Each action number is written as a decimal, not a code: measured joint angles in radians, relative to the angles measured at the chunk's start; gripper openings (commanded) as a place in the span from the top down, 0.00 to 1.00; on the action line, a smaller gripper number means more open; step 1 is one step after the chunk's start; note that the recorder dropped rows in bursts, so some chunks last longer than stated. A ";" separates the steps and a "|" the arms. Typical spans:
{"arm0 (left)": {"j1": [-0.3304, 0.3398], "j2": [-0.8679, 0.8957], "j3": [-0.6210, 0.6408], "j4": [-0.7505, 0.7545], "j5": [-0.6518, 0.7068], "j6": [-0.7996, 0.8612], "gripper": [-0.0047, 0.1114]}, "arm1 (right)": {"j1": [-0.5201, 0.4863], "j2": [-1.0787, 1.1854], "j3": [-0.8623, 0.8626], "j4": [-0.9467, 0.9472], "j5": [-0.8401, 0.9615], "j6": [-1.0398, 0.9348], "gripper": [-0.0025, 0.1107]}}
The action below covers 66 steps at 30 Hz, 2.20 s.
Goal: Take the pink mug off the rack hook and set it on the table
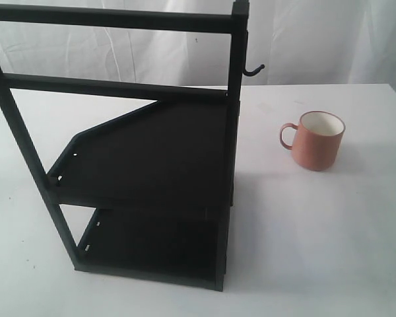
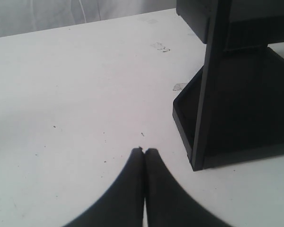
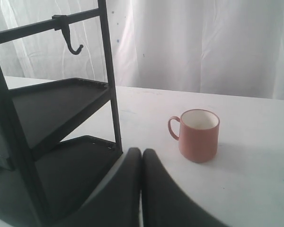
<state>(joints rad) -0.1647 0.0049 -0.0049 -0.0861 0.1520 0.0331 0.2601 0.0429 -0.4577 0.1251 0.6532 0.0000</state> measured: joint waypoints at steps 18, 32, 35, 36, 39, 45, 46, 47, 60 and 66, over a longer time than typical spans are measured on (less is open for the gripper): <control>0.000 0.000 0.000 0.000 0.000 0.000 0.96 | 0.000 -0.039 0.381 -0.015 -0.339 0.000 0.98; 0.000 0.000 0.000 0.000 0.000 0.000 0.96 | 0.000 -0.039 0.452 -0.021 -0.419 0.000 0.98; 0.000 0.000 0.000 0.000 0.000 0.000 0.96 | 0.000 -0.039 0.452 -0.021 -0.419 0.000 0.98; 0.000 0.000 0.000 0.000 0.000 0.000 0.96 | 0.000 -0.039 0.452 -0.021 -0.419 0.000 0.98; 0.000 0.000 0.000 0.000 0.000 0.000 0.96 | 0.000 -0.039 0.452 -0.021 -0.419 0.000 0.98; 0.000 0.000 0.000 0.000 0.000 0.000 0.96 | 0.000 -0.039 0.452 -0.021 -0.419 0.000 0.98; 0.000 0.000 0.000 0.000 0.000 0.000 0.96 | 0.000 -0.039 0.452 -0.021 -0.419 0.000 0.98; 0.000 0.000 0.000 0.000 0.000 0.000 0.96 | 0.000 -0.039 0.452 -0.021 -0.419 0.000 0.98; 0.000 0.000 0.000 0.000 0.000 0.000 0.96 | 0.000 -0.039 0.452 -0.021 -0.419 0.000 0.98; 0.000 0.000 0.000 0.000 0.000 0.000 0.96 | 0.000 -0.039 0.452 -0.021 -0.419 0.000 0.98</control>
<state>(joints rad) -0.1647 0.0049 -0.0049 -0.0861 0.1520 0.0331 0.2601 0.0039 -0.0058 0.1040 0.2343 0.0000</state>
